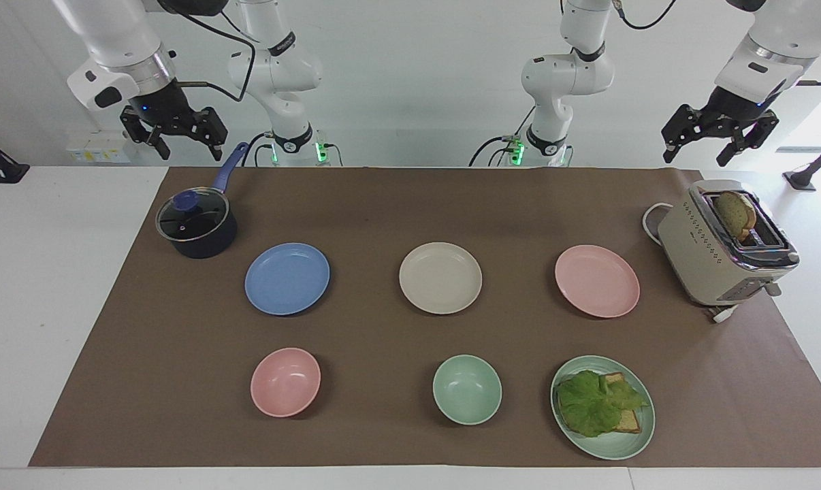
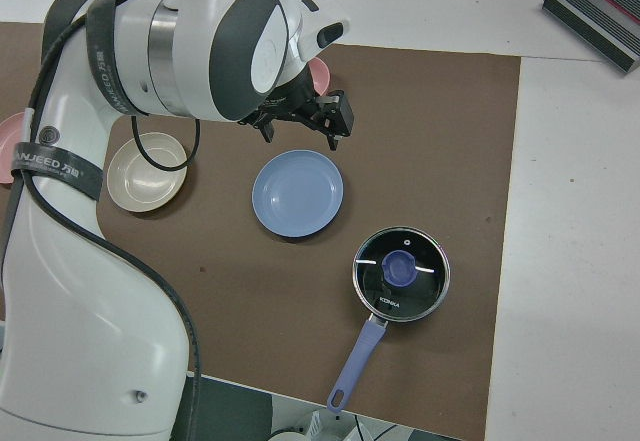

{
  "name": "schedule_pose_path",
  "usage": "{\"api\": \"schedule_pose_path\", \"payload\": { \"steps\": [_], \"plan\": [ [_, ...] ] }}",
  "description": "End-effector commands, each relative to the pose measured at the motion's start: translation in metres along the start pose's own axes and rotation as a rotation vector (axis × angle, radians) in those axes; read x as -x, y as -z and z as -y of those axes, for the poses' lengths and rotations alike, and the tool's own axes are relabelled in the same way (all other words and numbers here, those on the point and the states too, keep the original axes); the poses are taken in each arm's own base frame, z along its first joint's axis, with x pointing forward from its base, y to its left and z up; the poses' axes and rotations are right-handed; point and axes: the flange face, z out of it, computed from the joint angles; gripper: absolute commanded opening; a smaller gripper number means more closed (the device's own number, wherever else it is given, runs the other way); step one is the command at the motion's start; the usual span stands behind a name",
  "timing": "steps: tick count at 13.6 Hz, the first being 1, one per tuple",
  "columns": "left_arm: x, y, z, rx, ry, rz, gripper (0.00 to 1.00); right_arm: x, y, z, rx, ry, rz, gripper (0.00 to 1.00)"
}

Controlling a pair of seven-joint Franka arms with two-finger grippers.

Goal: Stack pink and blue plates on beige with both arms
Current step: 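Move the left gripper toward the pink plate's near edge, then grasp the pink plate's edge with the left gripper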

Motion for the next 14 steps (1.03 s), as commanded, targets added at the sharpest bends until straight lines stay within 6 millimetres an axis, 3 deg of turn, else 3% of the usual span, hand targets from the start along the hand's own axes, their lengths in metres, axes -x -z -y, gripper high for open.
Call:
{"api": "schedule_pose_path", "payload": {
  "steps": [1, 4, 9, 14],
  "plan": [
    [0.002, 0.003, 0.002, 0.011, -0.007, 0.011, 1.0, -0.001, -0.001, -0.002, -0.005, -0.011, -0.025, 1.0],
    [0.004, -0.013, 0.002, 0.017, -0.004, 0.043, 1.0, 0.001, -0.002, -0.004, -0.006, -0.014, -0.018, 1.0],
    [-0.007, -0.128, 0.006, 0.02, -0.003, 0.052, 1.0, 0.001, -0.002, -0.005, 0.002, -0.008, -0.025, 1.0],
    [-0.009, -0.223, 0.035, 0.017, 0.043, 0.044, 1.0, 0.001, -0.002, -0.005, 0.002, -0.007, -0.025, 1.0]
  ]
}}
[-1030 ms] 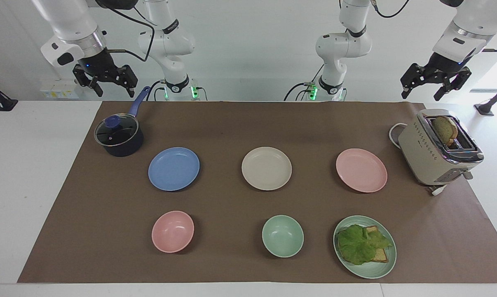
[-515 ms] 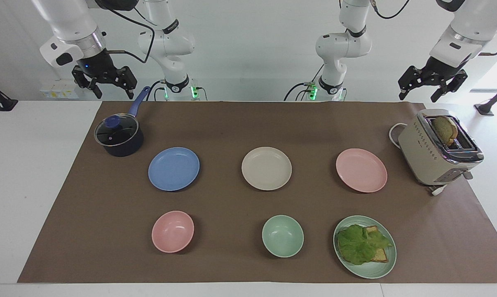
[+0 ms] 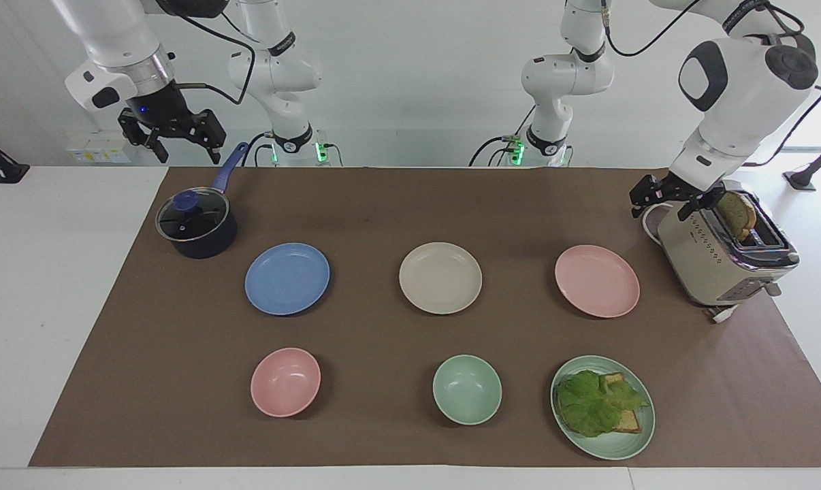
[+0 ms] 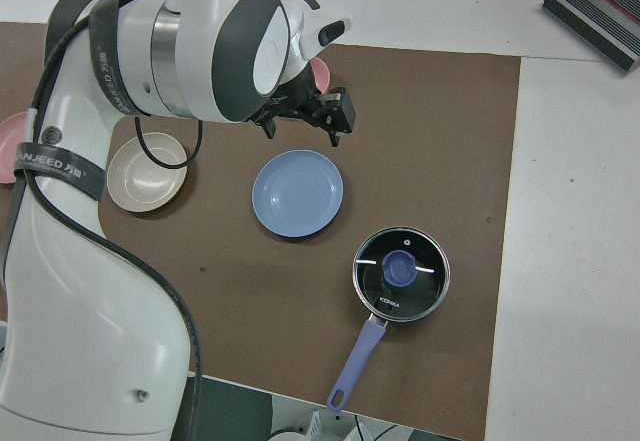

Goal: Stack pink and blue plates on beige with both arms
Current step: 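Grasp the pink plate's edge with the left gripper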

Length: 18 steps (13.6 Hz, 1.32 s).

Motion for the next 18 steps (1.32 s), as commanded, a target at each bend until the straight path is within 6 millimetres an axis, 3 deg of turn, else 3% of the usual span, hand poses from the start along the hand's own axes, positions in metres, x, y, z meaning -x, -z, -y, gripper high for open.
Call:
{"api": "schedule_pose_path", "payload": {
  "steps": [1, 4, 7, 10, 11, 12, 13, 14, 18],
  "plan": [
    [-0.005, -0.05, 0.014, 0.012, 0.009, 0.019, 1.0, 0.002, -0.001, -0.004, 0.002, -0.005, -0.016, 1.0],
    [-0.024, -0.107, 0.02, 0.012, 0.03, 0.031, 1.0, 0.002, -0.003, -0.003, 0.0, -0.005, -0.012, 1.0],
    [-0.025, -0.155, 0.027, 0.013, 0.047, 0.047, 1.0, 0.002, -0.003, -0.004, 0.0, -0.008, -0.016, 1.0],
    [-0.012, -0.171, 0.027, 0.024, 0.125, 0.068, 1.0, 0.003, -0.003, -0.004, 0.0, -0.008, -0.014, 1.0],
    [-0.01, -0.172, 0.027, 0.025, 0.129, 0.076, 0.84, 0.003, -0.004, -0.004, 0.0, -0.009, -0.012, 1.0],
    [-0.009, -0.173, 0.026, 0.026, 0.128, 0.085, 0.38, 0.003, -0.004, -0.004, 0.0, -0.009, -0.012, 1.0],
    [-0.011, -0.171, 0.023, 0.027, 0.122, 0.094, 0.06, 0.002, -0.003, -0.004, 0.0, -0.009, -0.014, 1.0],
    [-0.011, -0.171, 0.021, 0.028, 0.115, 0.097, 0.0, 0.002, -0.003, -0.004, 0.0, -0.009, -0.014, 1.0],
    [-0.017, -0.155, 0.019, 0.033, 0.103, 0.126, 0.0, 0.003, -0.003, -0.004, 0.0, -0.009, -0.016, 1.0]
  ]
}}
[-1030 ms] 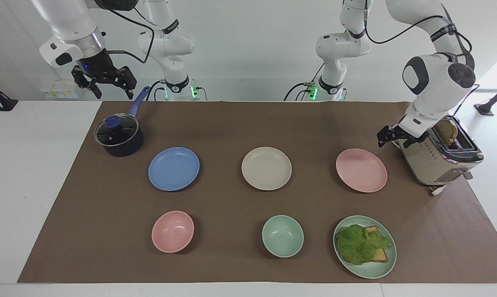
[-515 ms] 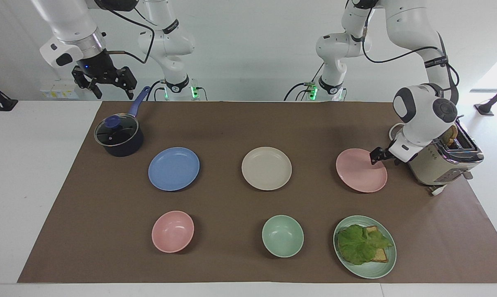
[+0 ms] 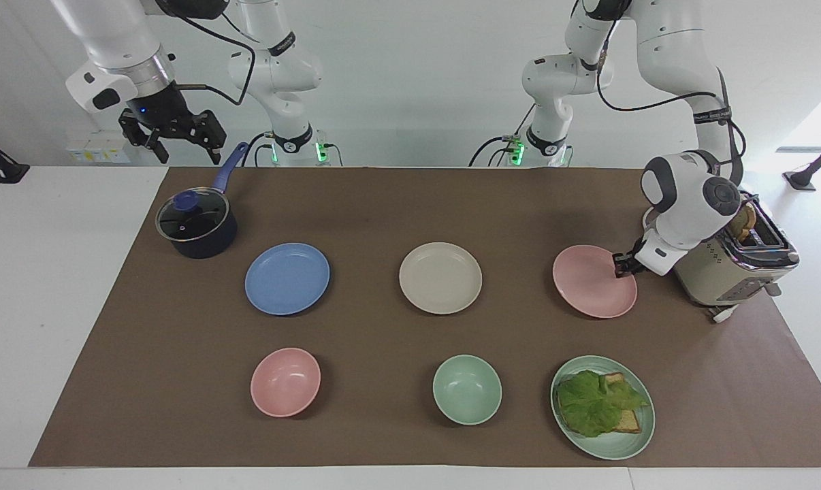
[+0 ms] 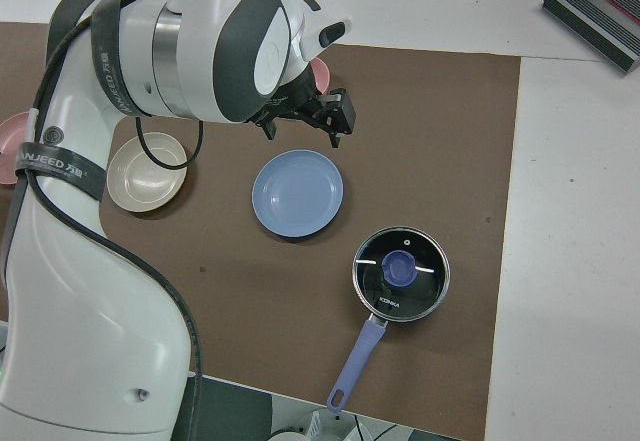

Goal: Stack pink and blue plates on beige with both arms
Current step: 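Grasp the pink plate's edge with the left gripper, then lift the pink plate with the left gripper onto the beige plate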

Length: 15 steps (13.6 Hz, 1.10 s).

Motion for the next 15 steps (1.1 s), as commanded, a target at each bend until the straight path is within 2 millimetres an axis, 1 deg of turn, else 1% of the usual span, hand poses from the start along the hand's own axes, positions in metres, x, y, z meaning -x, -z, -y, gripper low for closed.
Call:
{"api": "schedule_pose_path", "payload": {
  "steps": [1, 3, 4, 5, 7, 8, 9, 10, 11, 12, 14, 15],
  "plan": [
    [0.0, 0.023, -0.001, 0.013, 0.004, 0.053, 0.0, 0.002, 0.0, -0.003, 0.0, -0.01, -0.026, 1.0],
    [-0.006, 0.066, -0.002, 0.048, 0.01, 0.103, 0.0, 0.002, 0.0, -0.004, 0.0, -0.012, -0.027, 1.0],
    [-0.005, 0.088, -0.002, 0.092, 0.026, 0.109, 0.0, 0.002, -0.001, -0.003, 0.0, -0.01, -0.026, 1.0],
    [0.0, 0.104, -0.002, 0.119, 0.033, 0.119, 0.0, 0.002, 0.0, -0.003, 0.0, -0.01, -0.027, 1.0],
    [0.012, 0.126, -0.01, 0.199, 0.051, 0.094, 0.0, 0.002, 0.0, -0.003, 0.0, -0.01, -0.027, 1.0],
    [0.014, 0.131, -0.017, 0.26, 0.061, 0.09, 0.0, 0.002, -0.001, -0.003, 0.0, -0.01, -0.026, 1.0],
    [0.014, 0.132, -0.03, 0.29, 0.061, 0.095, 0.0, 0.002, -0.002, -0.003, 0.0, -0.01, -0.024, 1.0],
    [0.012, 0.132, -0.05, 0.314, 0.065, 0.093, 0.0, 0.002, -0.001, -0.004, 0.0, -0.012, -0.026, 1.0],
    [0.012, 0.132, -0.077, 0.33, 0.065, 0.103, 0.0, 0.001, -0.001, -0.004, 0.0, -0.012, -0.027, 1.0],
    [0.012, 0.132, -0.094, 0.341, 0.059, 0.107, 0.0, 0.001, -0.001, -0.003, 0.0, -0.01, -0.03, 1.0],
    [0.014, 0.13, -0.15, 0.327, 0.085, 0.105, 0.0, 0.001, -0.003, -0.004, 0.0, -0.012, -0.027, 1.0],
    [0.017, 0.129, -0.187, 0.312, 0.131, 0.1, 0.0, 0.001, -0.003, -0.004, 0.0, -0.012, -0.027, 1.0]
  ]
}}
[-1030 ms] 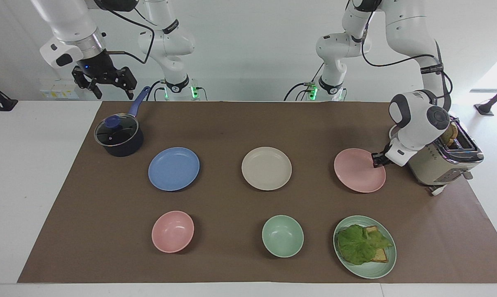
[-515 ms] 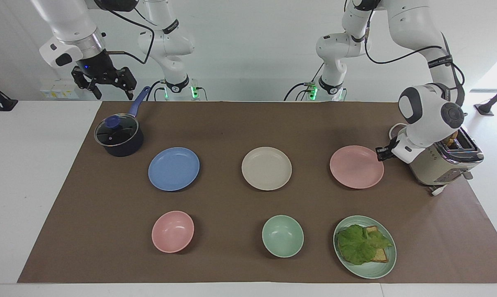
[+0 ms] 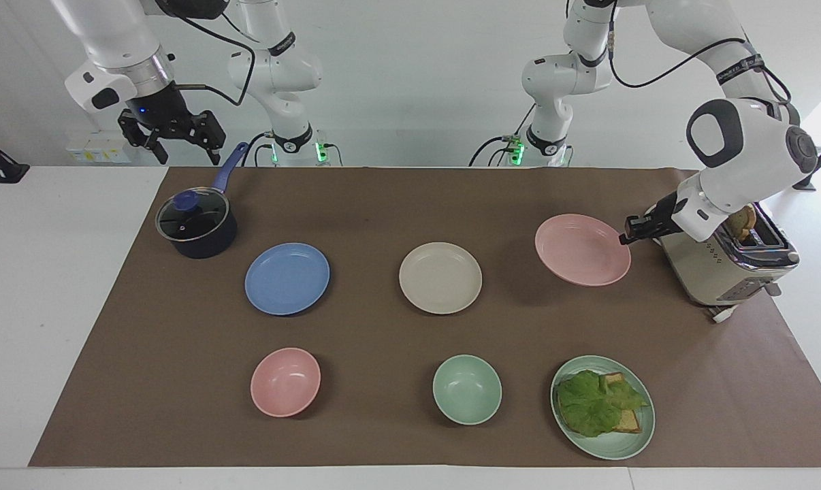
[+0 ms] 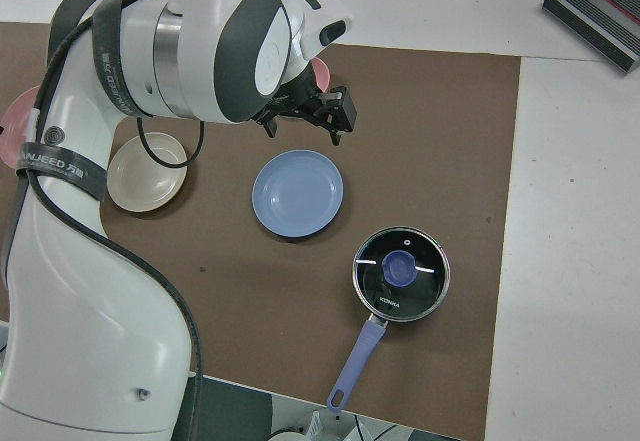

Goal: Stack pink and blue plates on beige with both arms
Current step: 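Lift the pink plate with the left gripper onto the beige plate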

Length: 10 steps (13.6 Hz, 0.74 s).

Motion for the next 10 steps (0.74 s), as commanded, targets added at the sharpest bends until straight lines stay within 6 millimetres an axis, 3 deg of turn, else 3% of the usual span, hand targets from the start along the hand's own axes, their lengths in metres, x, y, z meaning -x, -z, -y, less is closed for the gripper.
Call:
{"api": "schedule_pose_path", "payload": {
  "steps": [1, 3, 5, 8, 10],
  "plan": [
    [0.016, -0.028, -0.072, -0.014, 0.099, -0.033, 0.0, 0.003, -0.003, -0.004, 0.0, -0.011, -0.016, 1.0],
    [0.026, -0.057, -0.12, -0.027, 0.109, -0.05, 0.0, 0.004, -0.003, -0.005, 0.0, -0.011, -0.019, 1.0],
    [0.035, -0.099, -0.145, -0.034, 0.123, -0.084, 0.0, 0.004, -0.003, -0.008, -0.002, -0.013, -0.019, 1.0],
    [0.035, -0.143, -0.146, -0.047, 0.127, -0.105, 0.0, 0.004, -0.004, -0.008, -0.002, -0.013, -0.018, 1.0],
    [0.032, -0.144, -0.14, -0.046, 0.133, -0.112, 0.0, 0.004, -0.004, -0.008, -0.002, -0.013, -0.018, 1.0]
  ]
}}
